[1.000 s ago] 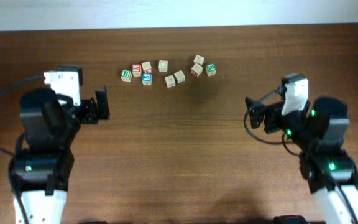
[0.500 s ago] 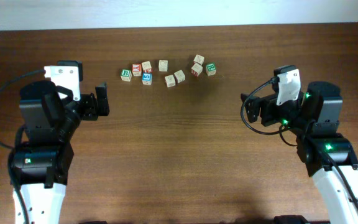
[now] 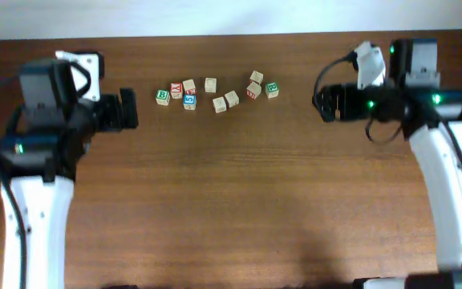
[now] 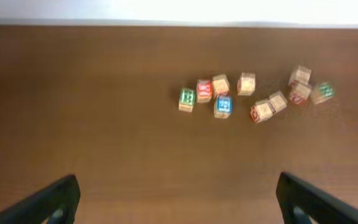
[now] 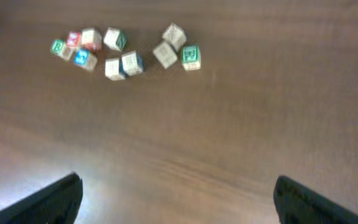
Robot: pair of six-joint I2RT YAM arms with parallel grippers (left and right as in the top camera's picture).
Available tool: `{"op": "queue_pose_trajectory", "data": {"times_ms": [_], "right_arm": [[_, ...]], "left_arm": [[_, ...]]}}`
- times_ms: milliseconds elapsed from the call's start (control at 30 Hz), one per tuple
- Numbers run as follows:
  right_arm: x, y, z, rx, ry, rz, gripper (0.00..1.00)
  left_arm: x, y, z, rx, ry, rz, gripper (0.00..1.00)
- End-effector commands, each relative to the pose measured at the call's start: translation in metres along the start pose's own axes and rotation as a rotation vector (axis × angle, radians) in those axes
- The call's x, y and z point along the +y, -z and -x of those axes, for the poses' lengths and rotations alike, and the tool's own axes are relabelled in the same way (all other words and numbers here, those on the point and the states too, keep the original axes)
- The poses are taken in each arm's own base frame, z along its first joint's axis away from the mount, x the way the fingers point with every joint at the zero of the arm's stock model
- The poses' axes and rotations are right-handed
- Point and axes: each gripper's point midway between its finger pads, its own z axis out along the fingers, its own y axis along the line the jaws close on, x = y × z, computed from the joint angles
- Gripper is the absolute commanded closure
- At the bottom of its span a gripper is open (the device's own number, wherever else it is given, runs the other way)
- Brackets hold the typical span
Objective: Rotate 4 blocks
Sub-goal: 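Raise both arms and move the right gripper over the block cluster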
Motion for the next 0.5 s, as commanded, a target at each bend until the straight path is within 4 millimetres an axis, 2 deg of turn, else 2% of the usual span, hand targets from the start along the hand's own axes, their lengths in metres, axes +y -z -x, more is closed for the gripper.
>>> {"op": "queue_pose_trajectory", "data": {"times_ms": [0,33,100,133,233,367,400,467], "right_arm": [[0.016,-0.020,0.021,0.017,0.031,0.029,0.02],[0.026,-0.033,0.028,0.016,0.051,0.045,0.02],[0.030,-0.050,0.033,0.009,0.024,0.027,0.02],[0.033,-0.062,0.035,0.012,0.004,0.027,0.02],[0.044,-0.096,0.029,0.051,0.007,0.050,0.02],[0.064,-0.117,0.031,0.045,0.051,0.082,0.02],[0.075,-0.124,0.036,0.021,0.073,0.110,0.01],[0.087,-0.144,0.035,0.019,0.103,0.117,0.04]], "left_arm": [[0.003,-0.013,0.020,0.063,0.054,0.007,0.01],[0.009,-0.021,0.023,0.100,0.095,0.042,0.01],[0.016,-0.030,0.023,0.141,0.124,0.079,0.01],[0.018,-0.041,0.020,0.178,0.132,0.091,0.01],[0.020,-0.065,0.007,0.249,0.135,0.093,0.01],[0.021,-0.071,0.005,0.260,0.135,0.094,0.01],[0.020,-0.071,0.005,0.260,0.135,0.094,0.01],[0.021,-0.070,0.005,0.260,0.135,0.094,0.01]]}}
